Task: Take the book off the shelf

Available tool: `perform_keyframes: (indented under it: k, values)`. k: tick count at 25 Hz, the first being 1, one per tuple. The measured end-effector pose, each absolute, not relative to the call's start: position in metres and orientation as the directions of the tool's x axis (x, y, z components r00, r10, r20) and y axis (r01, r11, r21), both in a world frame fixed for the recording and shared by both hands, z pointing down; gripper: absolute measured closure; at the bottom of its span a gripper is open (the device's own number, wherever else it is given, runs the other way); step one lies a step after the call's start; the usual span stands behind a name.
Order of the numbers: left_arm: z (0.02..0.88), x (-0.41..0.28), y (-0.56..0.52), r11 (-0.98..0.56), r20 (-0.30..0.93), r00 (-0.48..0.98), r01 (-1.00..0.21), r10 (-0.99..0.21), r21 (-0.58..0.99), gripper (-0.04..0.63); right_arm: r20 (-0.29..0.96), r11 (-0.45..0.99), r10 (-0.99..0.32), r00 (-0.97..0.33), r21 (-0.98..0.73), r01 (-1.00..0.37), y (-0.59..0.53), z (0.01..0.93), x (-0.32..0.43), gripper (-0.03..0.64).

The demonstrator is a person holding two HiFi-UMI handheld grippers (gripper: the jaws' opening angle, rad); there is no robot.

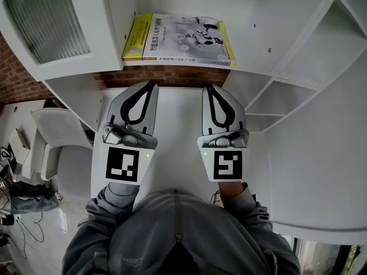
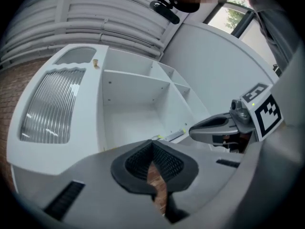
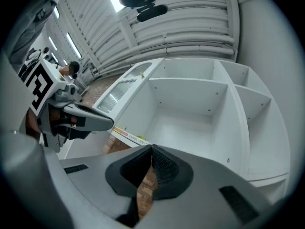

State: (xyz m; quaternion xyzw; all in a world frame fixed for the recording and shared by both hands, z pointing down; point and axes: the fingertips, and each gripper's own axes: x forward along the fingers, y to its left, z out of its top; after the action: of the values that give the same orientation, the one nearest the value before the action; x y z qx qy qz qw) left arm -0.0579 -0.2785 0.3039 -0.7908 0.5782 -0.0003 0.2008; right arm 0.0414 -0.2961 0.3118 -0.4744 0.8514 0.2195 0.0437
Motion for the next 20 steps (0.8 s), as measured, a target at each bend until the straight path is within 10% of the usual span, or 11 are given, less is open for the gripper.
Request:
perform_keyframes:
  k: [20]
  values:
    - [0.293, -0.054, -0.311, -0.144, -0.1, 0.314, -0.666, -0.944, -0.732, 0.586, -0.108, 0.406, -0.772, -0.626, 0.673, -0.618, -0.324, 0.305, 0.026, 0.588]
